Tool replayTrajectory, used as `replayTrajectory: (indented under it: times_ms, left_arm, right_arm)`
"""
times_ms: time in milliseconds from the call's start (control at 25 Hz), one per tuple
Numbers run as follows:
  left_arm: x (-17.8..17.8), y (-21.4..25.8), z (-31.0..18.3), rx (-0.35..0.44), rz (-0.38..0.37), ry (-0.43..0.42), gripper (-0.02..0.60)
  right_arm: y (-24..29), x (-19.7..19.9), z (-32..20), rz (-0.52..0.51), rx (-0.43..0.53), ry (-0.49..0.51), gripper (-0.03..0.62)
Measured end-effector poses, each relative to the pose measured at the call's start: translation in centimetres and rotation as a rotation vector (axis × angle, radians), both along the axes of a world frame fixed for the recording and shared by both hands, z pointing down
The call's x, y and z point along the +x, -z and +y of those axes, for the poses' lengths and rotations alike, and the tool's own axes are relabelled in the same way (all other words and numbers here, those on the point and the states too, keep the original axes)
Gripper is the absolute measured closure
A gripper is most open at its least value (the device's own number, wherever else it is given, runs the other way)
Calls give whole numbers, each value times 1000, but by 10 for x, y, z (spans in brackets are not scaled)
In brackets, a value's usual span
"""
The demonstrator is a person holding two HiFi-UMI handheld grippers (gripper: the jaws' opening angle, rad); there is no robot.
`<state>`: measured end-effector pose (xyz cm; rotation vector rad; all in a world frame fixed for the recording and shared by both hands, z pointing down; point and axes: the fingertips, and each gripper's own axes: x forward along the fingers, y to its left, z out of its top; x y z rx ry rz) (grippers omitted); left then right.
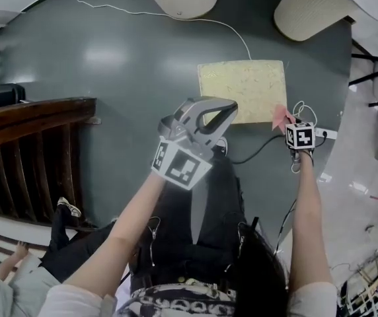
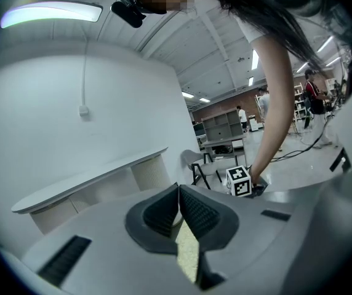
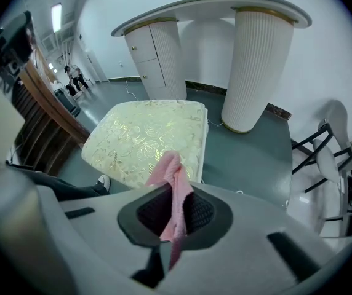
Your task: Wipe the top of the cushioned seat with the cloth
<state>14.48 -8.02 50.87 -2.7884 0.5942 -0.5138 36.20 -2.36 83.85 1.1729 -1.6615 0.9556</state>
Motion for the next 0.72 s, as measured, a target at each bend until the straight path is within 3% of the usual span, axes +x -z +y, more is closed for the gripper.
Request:
replayTrajectory:
  times_ms: [280,720]
  left_arm:
    - [-8,22,8,0,-12,-3,575]
    - [-40,78,4,7,-28,61,575]
  right_arm:
    - [49,-33,-11,-69,99,1,582]
    - [193,-98,-34,-227,341,4,582]
